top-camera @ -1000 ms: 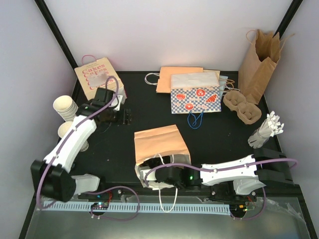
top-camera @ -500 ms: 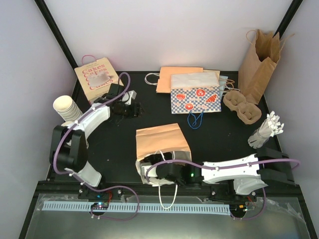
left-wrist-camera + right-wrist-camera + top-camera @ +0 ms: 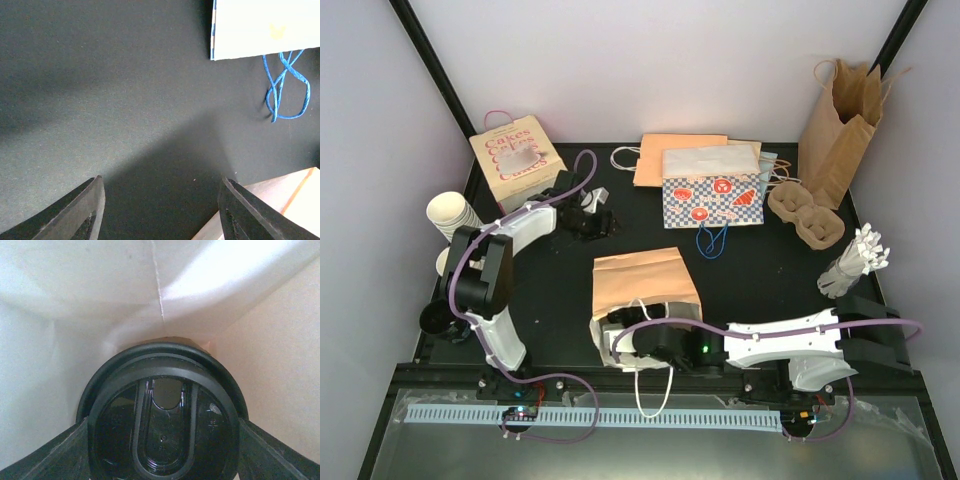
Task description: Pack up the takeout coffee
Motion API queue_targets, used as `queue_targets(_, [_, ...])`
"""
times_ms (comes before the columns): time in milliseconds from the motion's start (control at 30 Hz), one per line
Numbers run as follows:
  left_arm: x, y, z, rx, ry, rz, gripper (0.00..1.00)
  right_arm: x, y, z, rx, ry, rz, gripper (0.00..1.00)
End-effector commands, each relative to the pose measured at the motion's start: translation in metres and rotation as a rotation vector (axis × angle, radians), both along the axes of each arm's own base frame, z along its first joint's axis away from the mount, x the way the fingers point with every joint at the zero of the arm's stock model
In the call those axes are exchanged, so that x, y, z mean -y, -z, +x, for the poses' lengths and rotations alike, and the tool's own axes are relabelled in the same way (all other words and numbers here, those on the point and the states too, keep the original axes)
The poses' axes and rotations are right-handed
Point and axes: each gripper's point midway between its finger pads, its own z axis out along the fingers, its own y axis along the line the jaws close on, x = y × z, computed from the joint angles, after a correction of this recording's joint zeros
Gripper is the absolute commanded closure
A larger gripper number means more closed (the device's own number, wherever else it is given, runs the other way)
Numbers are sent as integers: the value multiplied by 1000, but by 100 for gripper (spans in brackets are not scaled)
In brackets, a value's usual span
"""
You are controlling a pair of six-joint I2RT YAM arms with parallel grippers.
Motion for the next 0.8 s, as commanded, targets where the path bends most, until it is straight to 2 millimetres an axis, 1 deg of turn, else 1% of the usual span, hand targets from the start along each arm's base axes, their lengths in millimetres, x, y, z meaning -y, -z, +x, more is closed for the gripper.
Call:
queue_targets(0, [13, -8, 3, 23, 49, -58, 36, -7, -15, 8, 26, 16, 29, 39])
queue_targets(167, [12, -1, -6, 3, 66, -56, 40, -11, -14, 11, 35, 21, 25, 39])
queue_targets(533, [13, 11, -26, -42, 96, -82, 44, -16, 1, 16, 45, 33, -11, 39])
queue_targets(767, [12, 10, -31, -48, 98, -88, 46, -18, 9, 19, 37, 36, -36, 41])
